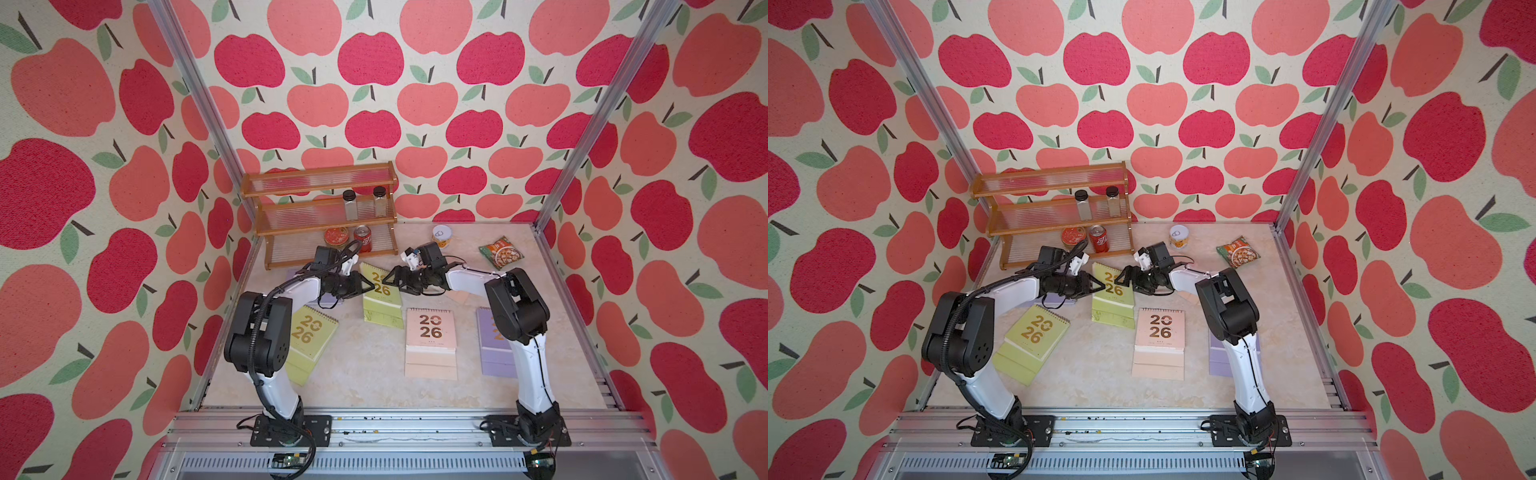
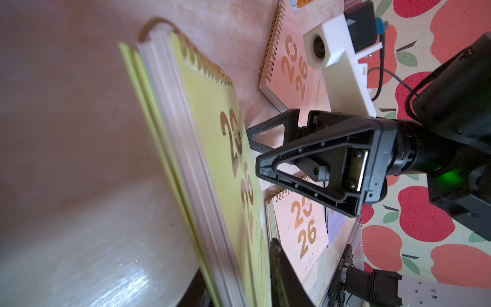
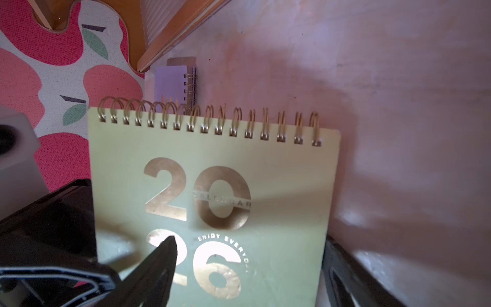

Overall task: Stack the calendars
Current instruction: Pick up the calendar at the center of the board.

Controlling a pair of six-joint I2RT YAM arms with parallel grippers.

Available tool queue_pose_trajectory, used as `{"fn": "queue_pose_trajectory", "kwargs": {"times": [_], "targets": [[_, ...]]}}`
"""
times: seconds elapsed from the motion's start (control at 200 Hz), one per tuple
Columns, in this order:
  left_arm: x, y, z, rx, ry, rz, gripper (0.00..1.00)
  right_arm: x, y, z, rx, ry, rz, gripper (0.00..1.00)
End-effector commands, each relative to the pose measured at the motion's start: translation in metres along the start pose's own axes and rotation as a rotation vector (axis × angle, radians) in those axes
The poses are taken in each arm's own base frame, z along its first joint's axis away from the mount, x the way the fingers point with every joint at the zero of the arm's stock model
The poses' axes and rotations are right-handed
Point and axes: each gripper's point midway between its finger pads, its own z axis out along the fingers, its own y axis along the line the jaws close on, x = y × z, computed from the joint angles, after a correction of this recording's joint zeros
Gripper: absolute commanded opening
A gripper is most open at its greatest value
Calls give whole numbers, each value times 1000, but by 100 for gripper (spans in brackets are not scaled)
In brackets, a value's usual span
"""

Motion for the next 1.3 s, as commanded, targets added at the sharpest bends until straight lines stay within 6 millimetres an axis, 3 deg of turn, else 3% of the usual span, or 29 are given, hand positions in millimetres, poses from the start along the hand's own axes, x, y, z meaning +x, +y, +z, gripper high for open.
{"fn": "queue_pose_trajectory", "kwargs": {"times": [0.0,0.075,0.235,0.355,0.45,0.58,0.745,0.85,1.03,1.296], "targets": [[4,-1,7,-14,40,14,17,14,3,1,-6,33,-4,86],[3,2,6,-32,43,11,0,14,5,0,-9,31,-10,86],[4,5,-4,-88,36,15,0,14,10,-5,-20,22,-27,86],[-1,-3,-25,-102,-8,27,0,7,18,-20,-39,-19,-49,86],[-8,-15,-46,-88,-66,45,0,-3,26,-42,-89,-72,-62,86],[-12,-50,-71,24,-134,123,0,-14,41,-79,-218,-146,-94,86],[-7,-77,-81,157,-129,177,0,-15,76,-131,-409,-236,-210,85],[-5,-88,-84,216,-127,201,0,-7,91,-152,-474,-254,-265,84],[-7,-107,-94,306,-143,244,0,6,100,-159,-502,-247,-290,84],[-5,-126,-103,388,-156,287,0,17,103,-147,-518,-231,-284,83]]}}
